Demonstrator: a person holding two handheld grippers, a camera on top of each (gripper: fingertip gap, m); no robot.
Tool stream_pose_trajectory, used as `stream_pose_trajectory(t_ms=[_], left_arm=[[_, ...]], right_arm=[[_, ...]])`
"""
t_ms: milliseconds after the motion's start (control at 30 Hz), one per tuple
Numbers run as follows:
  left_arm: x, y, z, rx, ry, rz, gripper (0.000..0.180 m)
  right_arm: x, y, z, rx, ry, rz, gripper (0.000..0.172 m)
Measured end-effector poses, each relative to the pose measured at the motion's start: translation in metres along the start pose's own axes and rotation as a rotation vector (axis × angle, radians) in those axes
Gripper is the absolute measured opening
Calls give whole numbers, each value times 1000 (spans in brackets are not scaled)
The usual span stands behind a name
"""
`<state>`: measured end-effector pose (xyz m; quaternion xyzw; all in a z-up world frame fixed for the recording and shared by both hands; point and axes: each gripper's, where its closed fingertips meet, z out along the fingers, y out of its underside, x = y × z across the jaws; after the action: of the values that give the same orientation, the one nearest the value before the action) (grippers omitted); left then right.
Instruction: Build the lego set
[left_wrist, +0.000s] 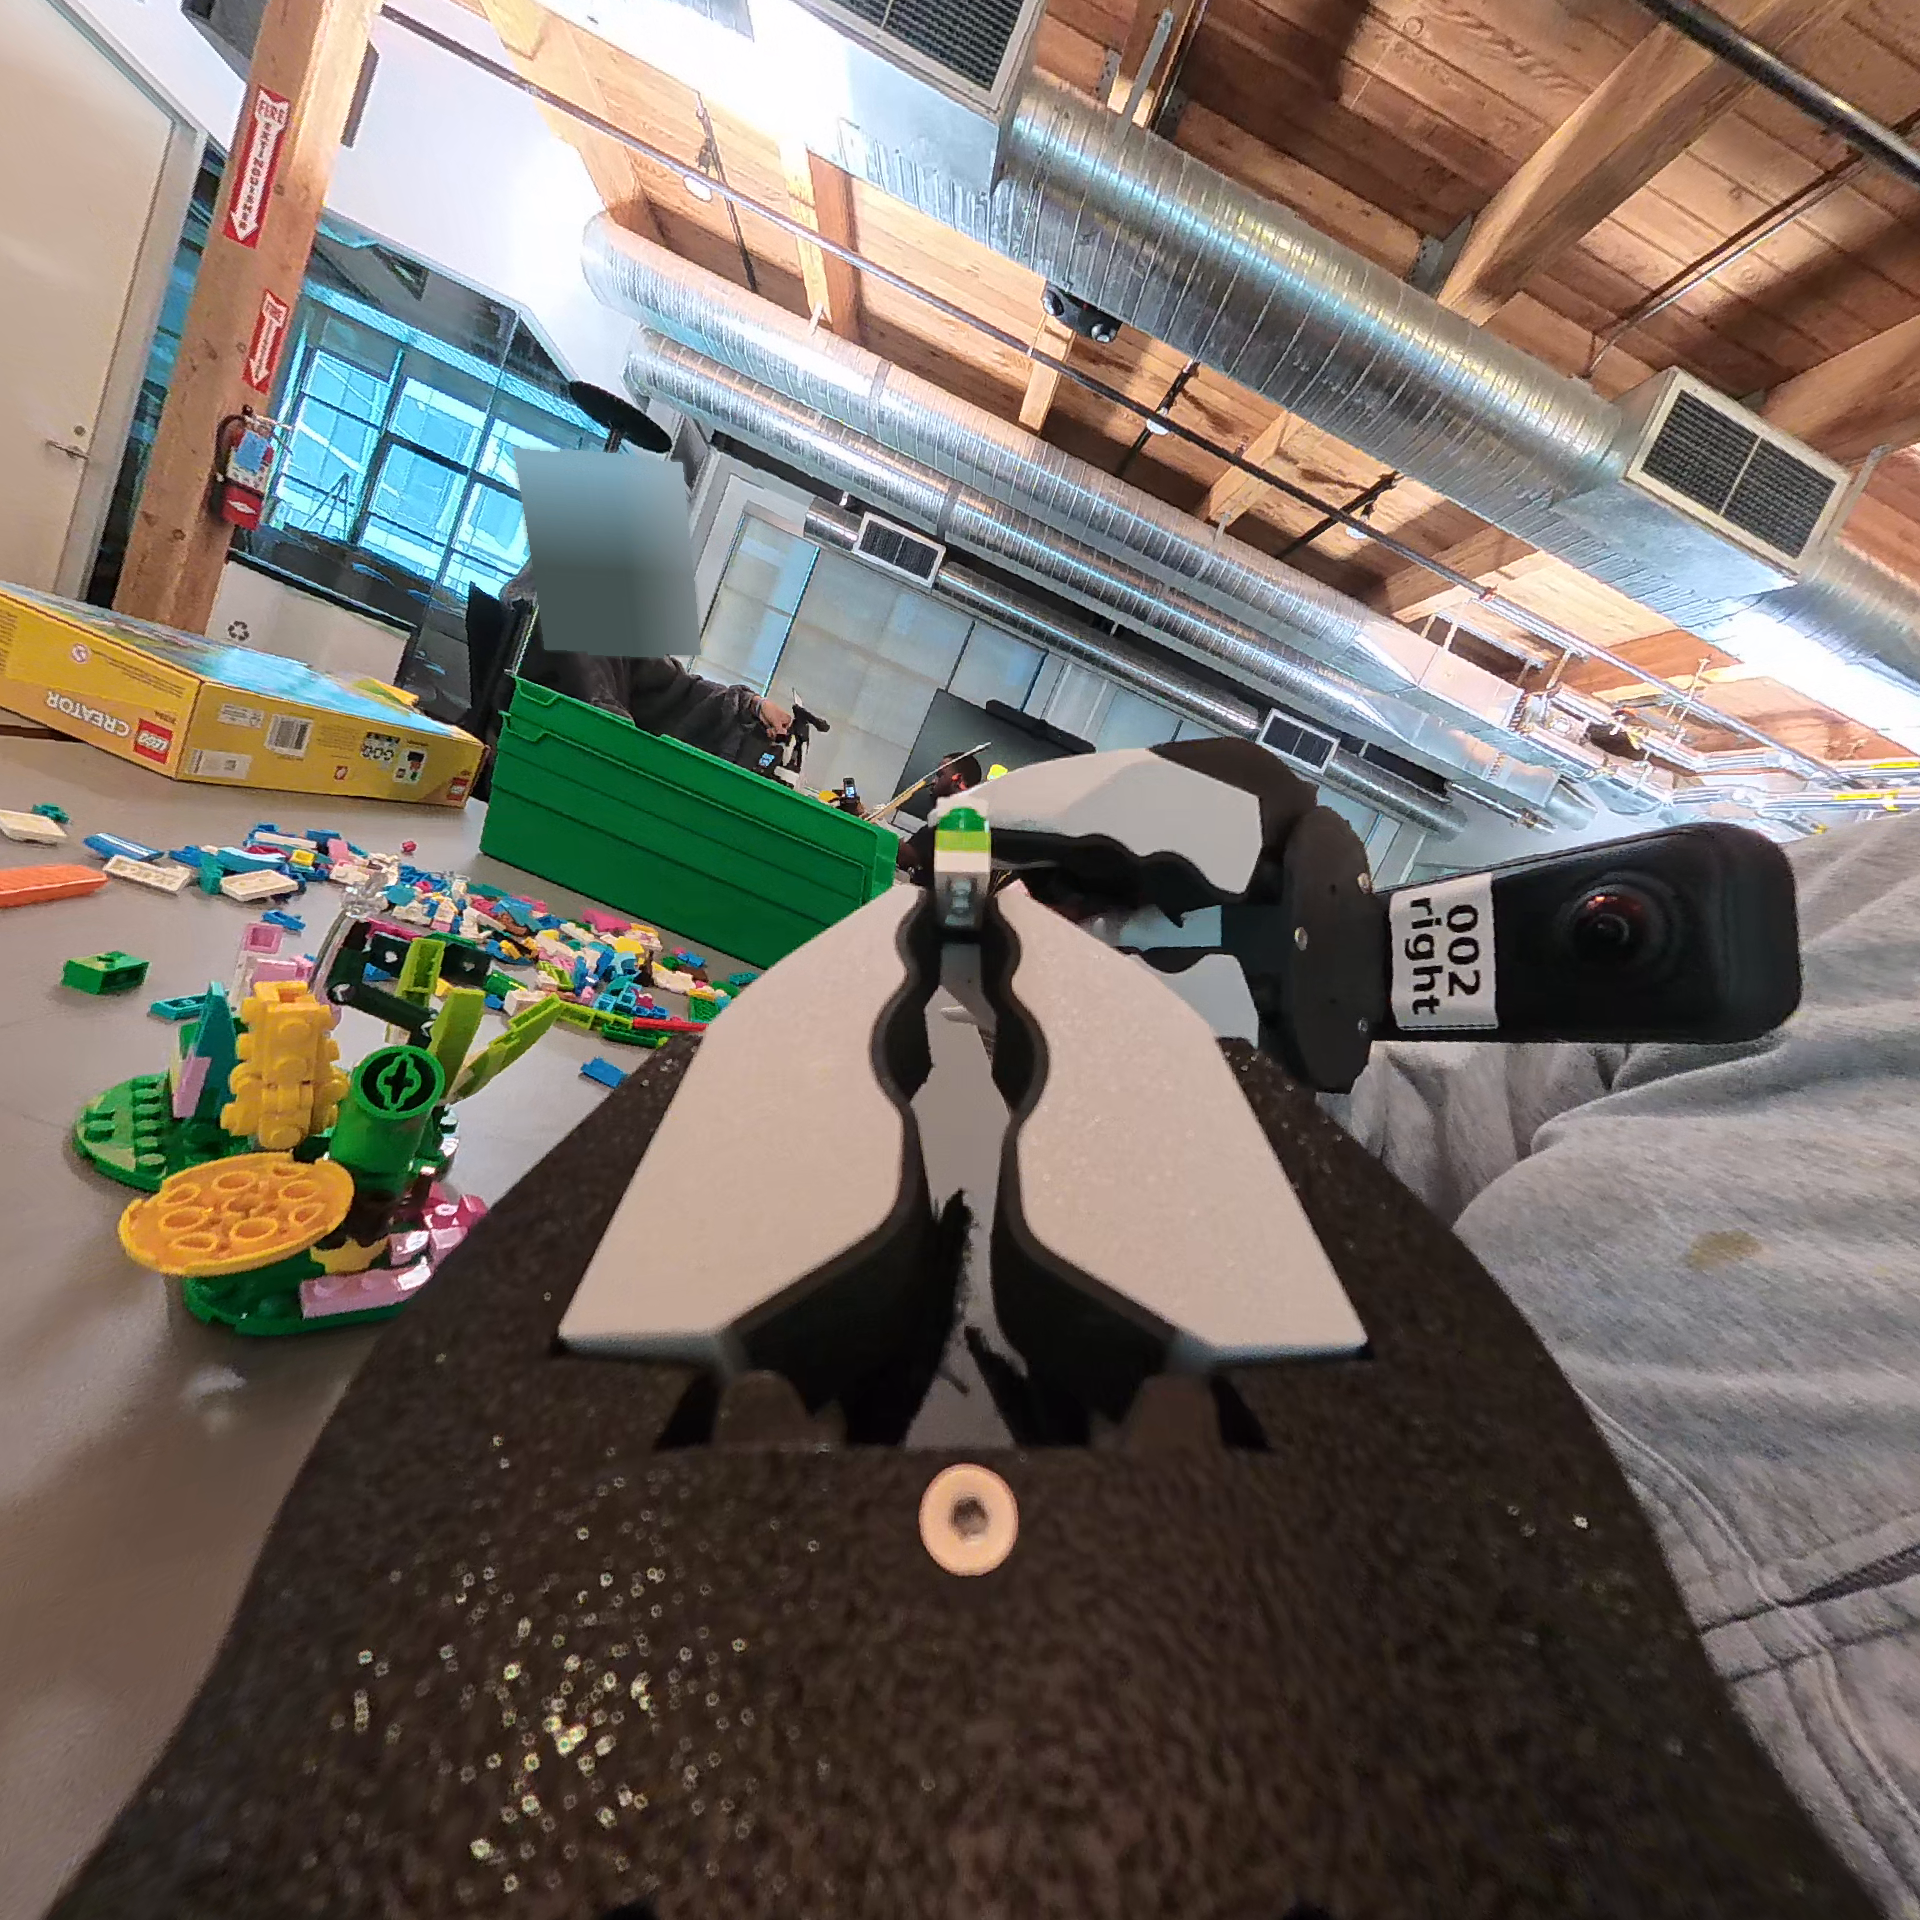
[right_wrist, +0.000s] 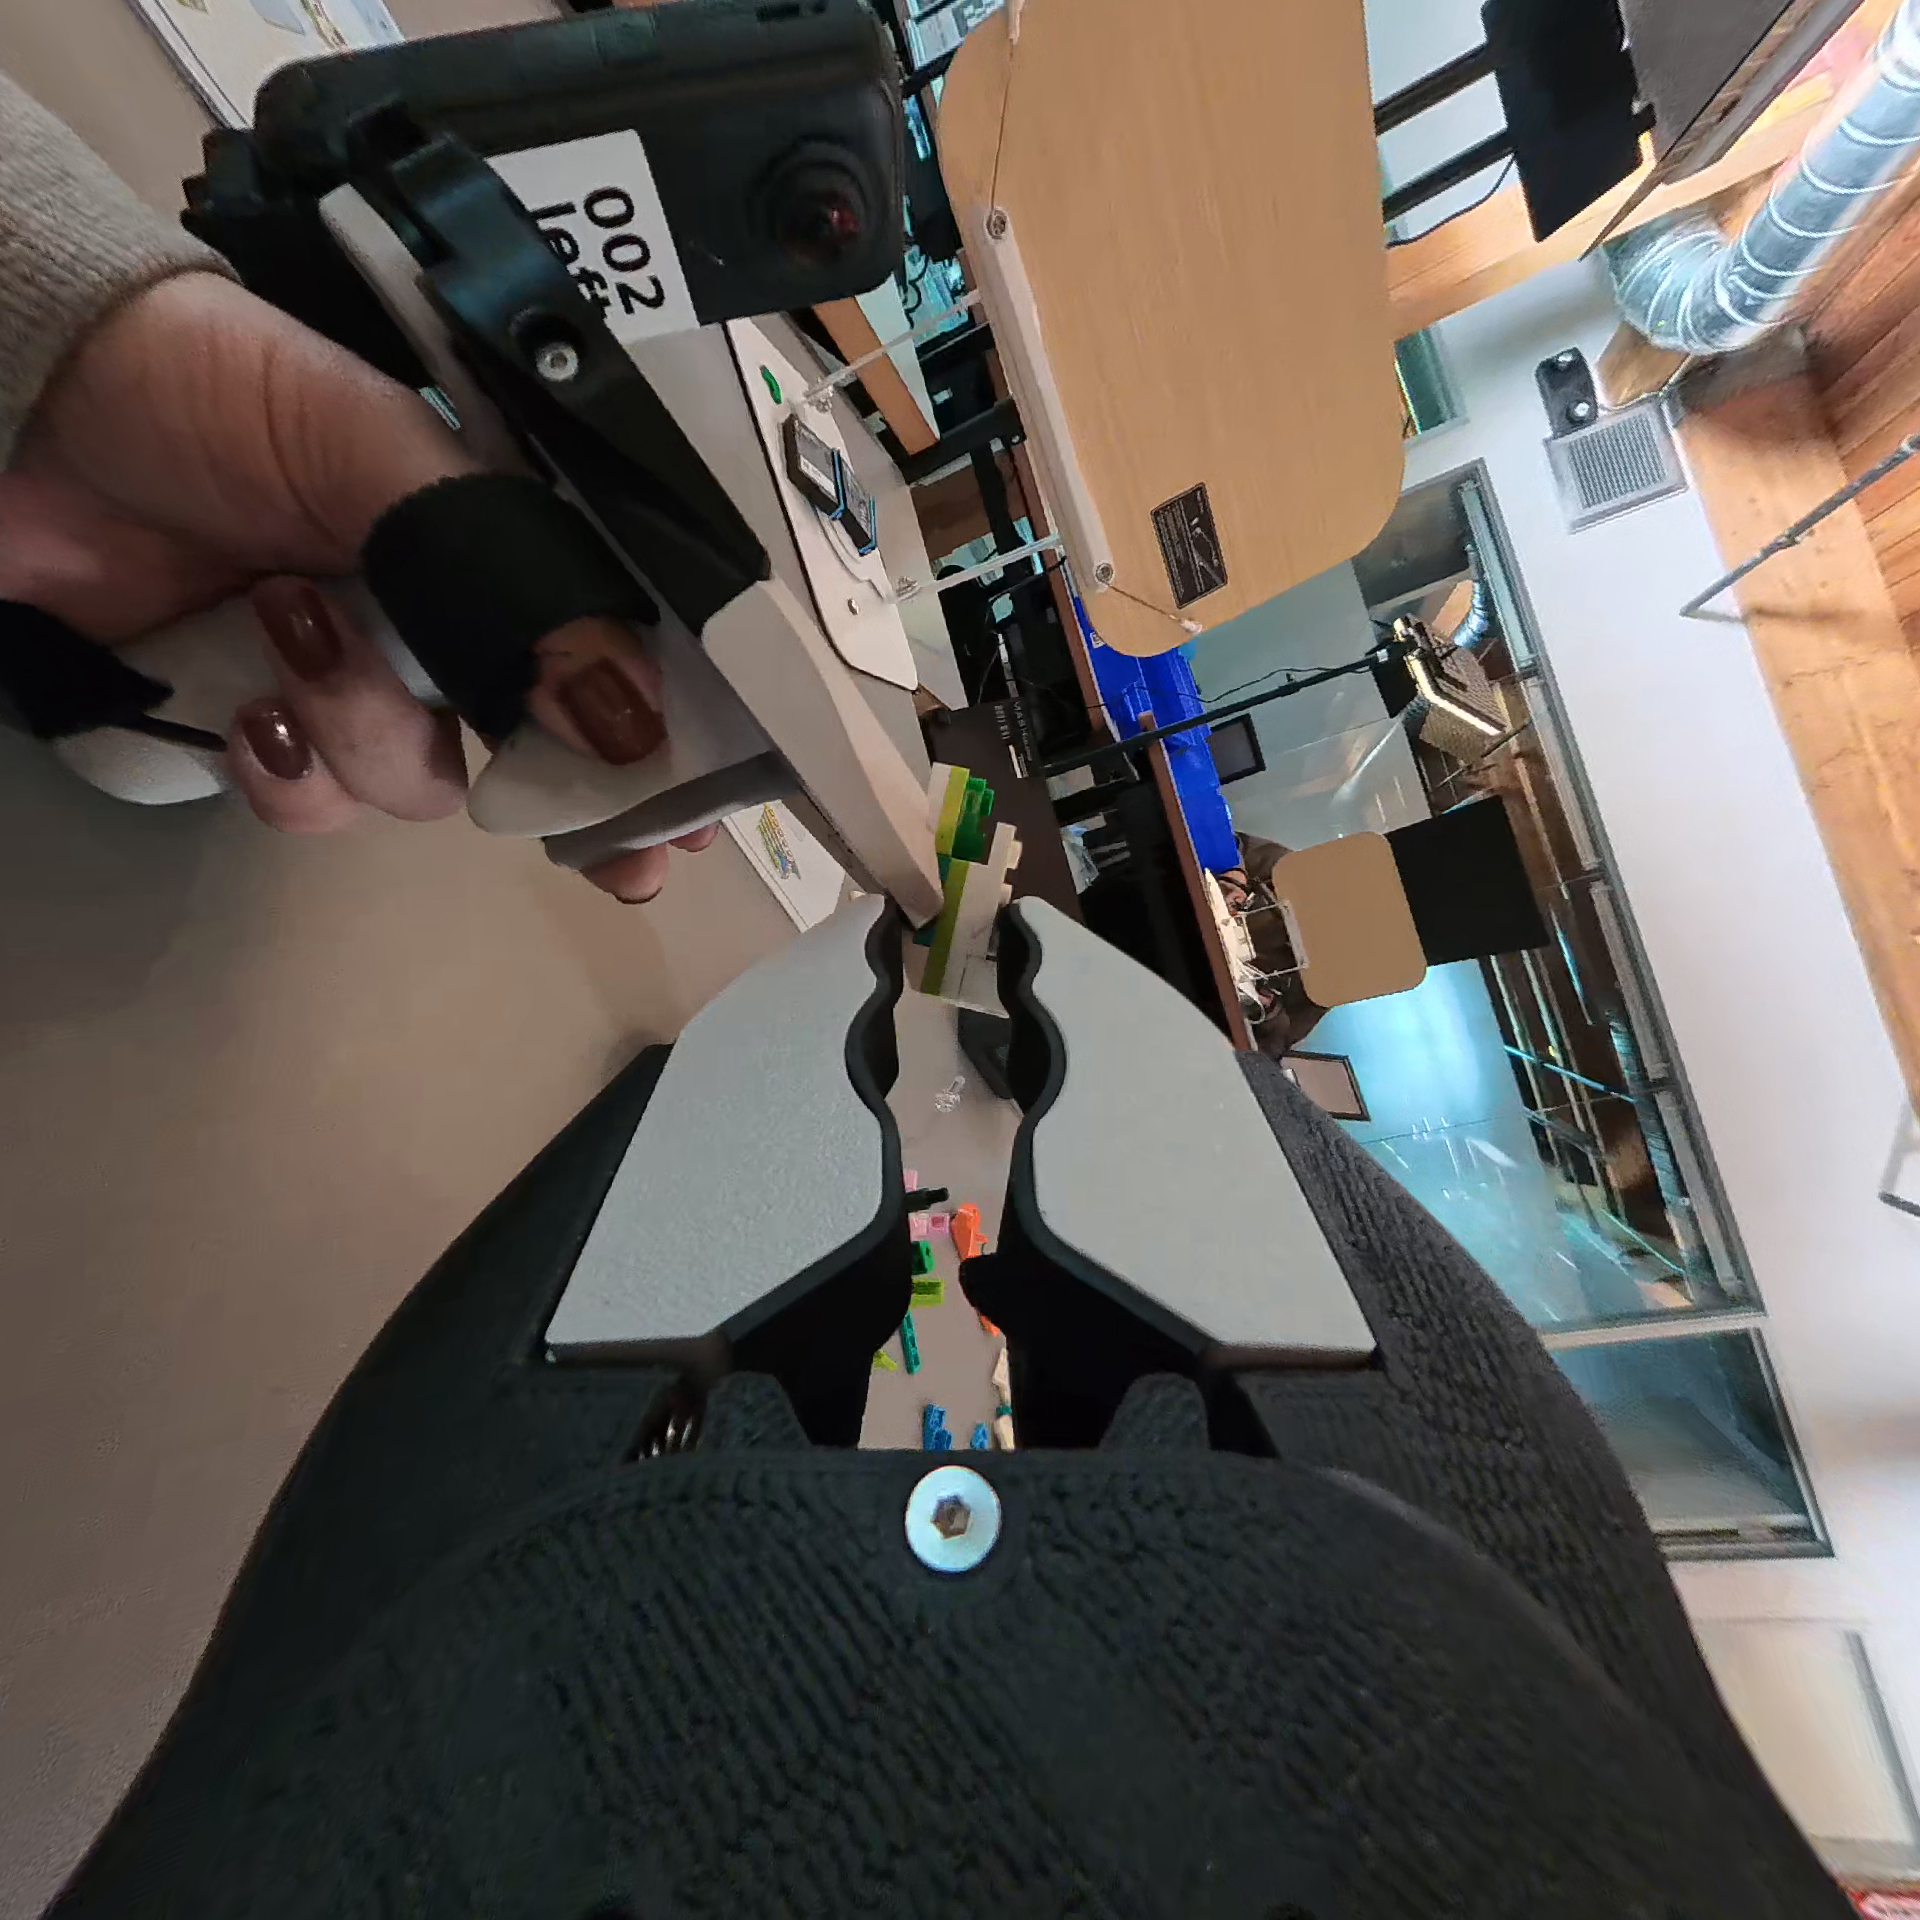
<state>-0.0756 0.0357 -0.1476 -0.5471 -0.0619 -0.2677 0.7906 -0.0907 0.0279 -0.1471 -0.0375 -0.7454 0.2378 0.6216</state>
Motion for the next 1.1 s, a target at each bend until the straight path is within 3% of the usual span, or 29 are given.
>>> stream_pose_trajectory(t_ms=[133,267,367,500,600,700,933,1100], left_arm=[[2,0,0,-5,4,15,8],[-3,-3,-2,9,-44,66,8],[-11,-15,-11,57,-101,97,8],[-15,-22,-15,99,-129,112,8],[-14,-19,-12,91,-124,111,8],[-14,-15,-10,71,-122,116,8],[-14,-10,-7,40,-124,120,8],[-15,-8,-6,31,-129,125,7]], right_arm=[[0,-1,0,17,-10,8,16],[-1,-7,-4,83,-7,95,28],[10,1,-13,111,83,128,37],[26,46,-25,79,282,183,33],[22,92,-26,-3,352,280,32],[17,118,-27,-43,380,369,29],[17,111,-26,-4,384,364,24],[24,118,-29,15,395,473,21]])
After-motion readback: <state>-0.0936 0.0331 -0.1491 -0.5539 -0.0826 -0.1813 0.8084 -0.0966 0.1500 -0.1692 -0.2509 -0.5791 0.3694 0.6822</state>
